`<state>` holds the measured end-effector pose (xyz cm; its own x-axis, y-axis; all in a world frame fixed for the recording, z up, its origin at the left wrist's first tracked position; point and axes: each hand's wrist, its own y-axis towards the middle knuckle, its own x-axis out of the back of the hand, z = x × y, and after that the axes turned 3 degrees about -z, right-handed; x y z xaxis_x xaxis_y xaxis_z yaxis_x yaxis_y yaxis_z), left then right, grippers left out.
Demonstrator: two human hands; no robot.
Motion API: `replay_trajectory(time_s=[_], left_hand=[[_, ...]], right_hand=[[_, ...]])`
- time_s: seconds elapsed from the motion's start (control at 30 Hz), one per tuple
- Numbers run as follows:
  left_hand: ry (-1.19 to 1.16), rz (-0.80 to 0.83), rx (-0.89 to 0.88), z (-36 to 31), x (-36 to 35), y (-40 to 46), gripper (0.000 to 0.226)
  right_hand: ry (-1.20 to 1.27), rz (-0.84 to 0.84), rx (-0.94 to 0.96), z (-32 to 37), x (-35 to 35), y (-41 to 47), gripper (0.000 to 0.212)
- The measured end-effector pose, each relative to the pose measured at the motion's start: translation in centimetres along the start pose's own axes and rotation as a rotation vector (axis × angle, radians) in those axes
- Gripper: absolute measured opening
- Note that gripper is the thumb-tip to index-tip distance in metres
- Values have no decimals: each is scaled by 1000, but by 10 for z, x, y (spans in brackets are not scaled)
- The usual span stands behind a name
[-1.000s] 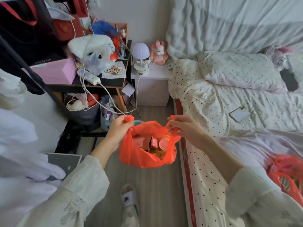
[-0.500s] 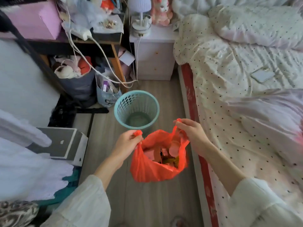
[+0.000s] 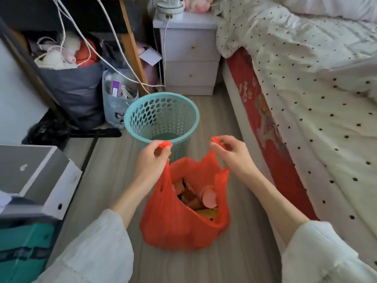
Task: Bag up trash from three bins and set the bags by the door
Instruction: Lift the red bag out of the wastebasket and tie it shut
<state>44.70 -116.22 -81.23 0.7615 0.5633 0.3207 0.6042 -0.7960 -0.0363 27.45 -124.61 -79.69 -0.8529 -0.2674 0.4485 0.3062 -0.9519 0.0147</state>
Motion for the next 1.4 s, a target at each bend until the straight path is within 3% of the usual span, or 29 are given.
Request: replay_trajectory(time_s=[0.1,0.23,0.3,0.37,0.47,0.6,0.7,0.77,0.83,0.93,1.07,1.13,1.27,1.33,1.4], left_hand=[[10,-91,-142,15,-5,8,11],[-168,-3,-152,41,-16,3,31],[-258,38,-168,51,-23,-1,40],[-327,68,-205,55,-27,-6,42],[-356,49,-283,52,-26,-13,33],[-290,-43,-299,53,-17,-13,28],[-352,-48,-275,61,-12,-12,22],[-400,-44,-250,68,-11,-14,21],[-440,-34,-232,77,-11,-15,23],[-434,-2,-221,87,-12,-14,26],[-508,11,-195,86,-14,-7,25],[-525,8,-194,86,-16,-6,24],[-268,20,-202,100,-19,-8,20],[-161,44,-151,113,-19,-13,23],[-103,90,-88,130,-18,-16,40]], right_hand=[[-68,-98,181,-28,-16,7,18],[-31,-41,319,-55,-23,5,58],[68,20,349,-63,-23,-1,67],[160,45,347,-68,-23,-8,63],[194,-83,321,-71,-19,-12,45],[421,-194,111,-71,-15,-10,7],[554,-175,64,-76,-17,-9,12],[448,-141,100,-84,-18,-11,38],[88,-127,143,-99,-20,-10,54],[-350,-144,221,-122,-20,-7,56],[-564,30,137,-147,-29,2,46],[-422,-15,169,-152,-34,1,21],[155,-80,-123,-147,-40,-4,50],[298,-105,-200,-147,-44,-2,56],[352,-173,-239,-146,-48,-3,50]])
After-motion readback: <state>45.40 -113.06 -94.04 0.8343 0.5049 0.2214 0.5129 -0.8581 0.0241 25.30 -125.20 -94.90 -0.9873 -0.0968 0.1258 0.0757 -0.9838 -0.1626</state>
